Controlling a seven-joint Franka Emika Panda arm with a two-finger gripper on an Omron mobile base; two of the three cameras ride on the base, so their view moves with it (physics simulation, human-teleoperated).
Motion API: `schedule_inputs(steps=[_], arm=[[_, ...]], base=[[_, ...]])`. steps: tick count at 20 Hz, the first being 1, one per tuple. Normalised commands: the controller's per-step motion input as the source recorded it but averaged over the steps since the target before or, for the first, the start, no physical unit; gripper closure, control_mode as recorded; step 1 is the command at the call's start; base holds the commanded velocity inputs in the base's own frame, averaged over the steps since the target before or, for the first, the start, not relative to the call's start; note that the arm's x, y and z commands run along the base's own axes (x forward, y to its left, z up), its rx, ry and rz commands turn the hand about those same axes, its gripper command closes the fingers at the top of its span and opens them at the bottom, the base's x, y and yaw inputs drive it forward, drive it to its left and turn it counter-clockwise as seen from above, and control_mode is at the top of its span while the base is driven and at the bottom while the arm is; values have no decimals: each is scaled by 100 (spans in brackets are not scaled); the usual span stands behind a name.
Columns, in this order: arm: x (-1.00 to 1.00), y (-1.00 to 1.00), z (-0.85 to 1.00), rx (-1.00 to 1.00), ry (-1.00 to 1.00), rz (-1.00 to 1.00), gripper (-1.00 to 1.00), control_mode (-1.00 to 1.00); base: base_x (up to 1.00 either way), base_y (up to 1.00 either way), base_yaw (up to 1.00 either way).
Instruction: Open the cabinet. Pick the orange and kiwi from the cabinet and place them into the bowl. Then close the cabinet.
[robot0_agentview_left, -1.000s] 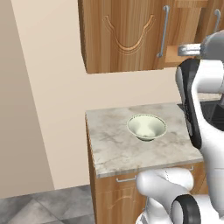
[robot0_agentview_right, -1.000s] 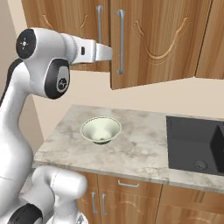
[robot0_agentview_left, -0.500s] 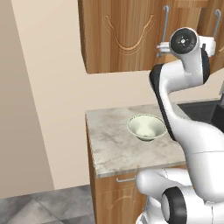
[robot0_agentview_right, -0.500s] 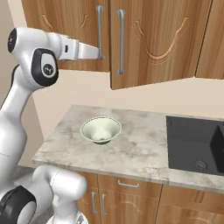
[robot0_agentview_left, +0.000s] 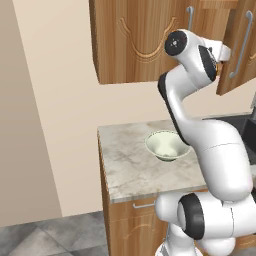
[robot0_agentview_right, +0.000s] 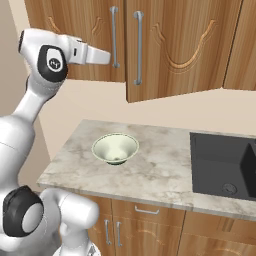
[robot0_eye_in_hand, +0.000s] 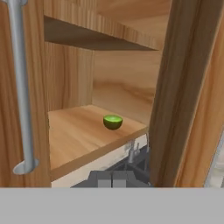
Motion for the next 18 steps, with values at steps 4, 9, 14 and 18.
schedule_inputs(steps=[4, 9, 14, 18], arm=[[37, -2, -2, 0, 0, -12, 100, -100], [30, -24, -5, 0, 0, -8, 100, -100], [12, -50, -6, 0, 0, -9, 100, -100], [19, -44, -5, 0, 0, -8, 100, -100]], base=[[0, 0, 0], [0, 0, 0], [0, 0, 0], [0, 0, 0]])
